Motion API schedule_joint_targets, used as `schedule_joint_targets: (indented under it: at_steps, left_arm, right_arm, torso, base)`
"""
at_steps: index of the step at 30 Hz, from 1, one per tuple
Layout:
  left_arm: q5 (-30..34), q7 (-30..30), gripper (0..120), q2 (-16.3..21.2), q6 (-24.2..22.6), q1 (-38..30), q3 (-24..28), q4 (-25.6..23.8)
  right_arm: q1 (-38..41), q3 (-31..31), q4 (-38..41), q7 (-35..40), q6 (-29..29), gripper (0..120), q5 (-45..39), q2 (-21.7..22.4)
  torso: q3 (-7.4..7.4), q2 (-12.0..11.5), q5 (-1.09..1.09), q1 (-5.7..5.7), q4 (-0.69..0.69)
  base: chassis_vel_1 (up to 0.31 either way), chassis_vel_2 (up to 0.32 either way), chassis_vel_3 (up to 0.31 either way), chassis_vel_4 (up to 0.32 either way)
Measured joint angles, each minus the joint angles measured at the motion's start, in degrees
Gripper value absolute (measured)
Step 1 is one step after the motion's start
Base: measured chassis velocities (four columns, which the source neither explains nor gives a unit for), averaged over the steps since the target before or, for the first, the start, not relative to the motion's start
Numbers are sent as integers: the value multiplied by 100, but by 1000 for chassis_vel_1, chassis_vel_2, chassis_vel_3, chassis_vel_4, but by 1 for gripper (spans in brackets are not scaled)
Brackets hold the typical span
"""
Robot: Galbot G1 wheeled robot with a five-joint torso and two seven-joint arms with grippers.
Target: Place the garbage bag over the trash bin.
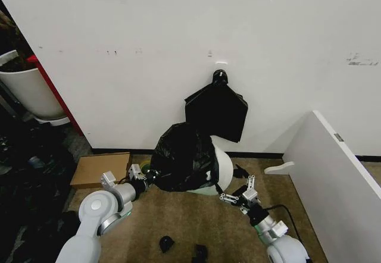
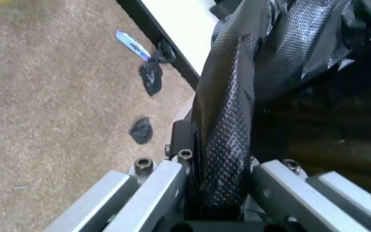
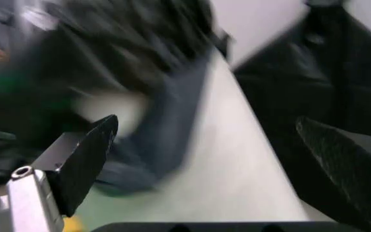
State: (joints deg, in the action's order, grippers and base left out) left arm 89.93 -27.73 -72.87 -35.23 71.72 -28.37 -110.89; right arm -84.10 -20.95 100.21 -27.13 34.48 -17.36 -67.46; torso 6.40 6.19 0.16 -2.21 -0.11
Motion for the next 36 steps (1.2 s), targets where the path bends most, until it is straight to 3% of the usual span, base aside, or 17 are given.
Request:
schedule_joint_targets:
  at_steps: [5,9,11,13,15,19,26,36]
  left_arm:
    - [-527,37,0,63,269,39,261,-90]
    - [-1155,26,0,169,536,147,586,-155]
    - [-1785,-51,0,257,767,256,745,-207]
    - [-1918,-62,0,276,808,271,763,-215]
    - [-2630,-114,0,392,944,329,840,-254]
    - [-2591,-593,0,454,356,200,929,-384]
    - [-2150,-1089,0,468,-616,79,1005,-398]
    - [-2558,-1103,0,396,-722,-73,1296,-74]
  right_arm:
    - [-57,-425,-4,-1963,90,100,-1109,236]
    - [-88,-622,50,-2472,81,100,-1516,264]
    - [-144,-588,268,-1807,86,100,-1542,219]
    - [-157,-565,322,-1601,86,100,-1497,207]
    - [-234,-394,645,-211,1,100,-1033,118]
    - [-280,-222,999,1056,-240,100,-274,16]
    - [-185,-37,1074,1112,-351,100,174,-21]
    - [-109,-19,982,1028,-419,100,209,-33]
  torso:
    - [0,0,0,0,0]
    - [0,0,0,0,-1]
    - [0,0,-2,0,-1]
    - [0,0,-2,0,-1]
    - [0,0,0,0,2]
    - [0,0,-3,0,-1]
    - [0,0,-1,0,0]
    - [0,0,-1,0,0]
  base:
    - [0,0,0,0]
    - [0,0,0,0]
    - [0,0,0,0]
    - [0,0,0,0]
    - [0,0,0,0]
    - [0,0,0,0]
    - [0,0,0,0]
    - [0,0,0,0]
